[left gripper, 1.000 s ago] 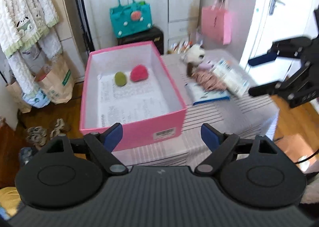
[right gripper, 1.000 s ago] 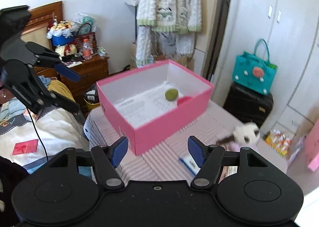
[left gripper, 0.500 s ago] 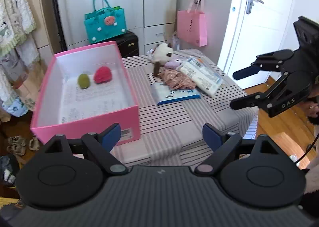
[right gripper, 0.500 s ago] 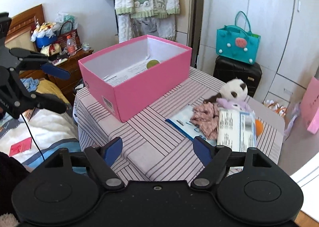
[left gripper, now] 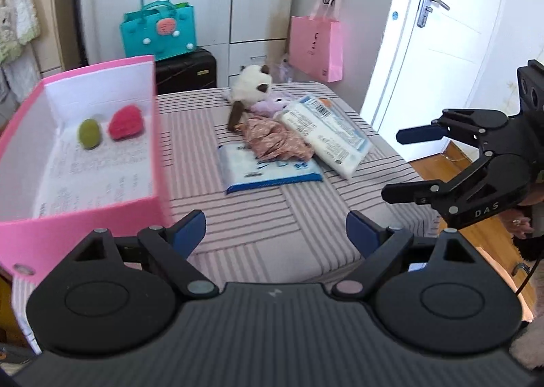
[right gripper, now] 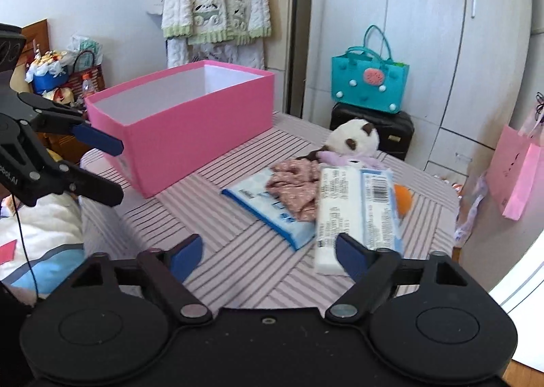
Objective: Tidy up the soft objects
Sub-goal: 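Withdraw both grippers from the box toward the wet-wipes pack, then grasp the white wet-wipes pack with the left gripper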
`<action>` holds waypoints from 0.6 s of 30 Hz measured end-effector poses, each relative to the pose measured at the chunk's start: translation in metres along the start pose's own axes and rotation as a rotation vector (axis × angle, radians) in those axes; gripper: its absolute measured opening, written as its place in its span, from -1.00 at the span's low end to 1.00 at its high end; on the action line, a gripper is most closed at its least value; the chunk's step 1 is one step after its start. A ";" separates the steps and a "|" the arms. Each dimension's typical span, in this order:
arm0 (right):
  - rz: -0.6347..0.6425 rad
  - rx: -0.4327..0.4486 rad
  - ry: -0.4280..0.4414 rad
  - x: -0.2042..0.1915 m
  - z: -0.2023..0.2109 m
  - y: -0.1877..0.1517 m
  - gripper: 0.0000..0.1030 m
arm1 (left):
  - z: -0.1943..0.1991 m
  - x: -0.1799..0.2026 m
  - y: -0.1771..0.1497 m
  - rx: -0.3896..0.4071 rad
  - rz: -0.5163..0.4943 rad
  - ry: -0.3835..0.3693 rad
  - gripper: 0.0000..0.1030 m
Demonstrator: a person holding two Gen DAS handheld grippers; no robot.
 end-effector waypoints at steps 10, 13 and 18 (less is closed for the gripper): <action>0.016 0.056 -0.044 0.041 -0.017 -0.011 0.78 | -0.060 0.025 0.024 0.014 -0.007 -0.051 0.74; 0.002 0.038 -0.058 0.054 -0.024 -0.018 0.78 | -0.081 0.032 0.036 0.021 -0.025 -0.059 0.71; -0.045 -0.039 -0.039 0.066 -0.033 -0.033 0.78 | -0.122 0.039 0.058 0.005 -0.033 -0.088 0.65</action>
Point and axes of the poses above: each gripper's, at about its wrist camera, not at the fingertips, and z roughly against the way its jaws point, x to its right, y to its top, the point moved 1 cm from there along -z, roughly the way its jaws point, and after that the axes turned 9 degrees about x, right-handed, at the moved point
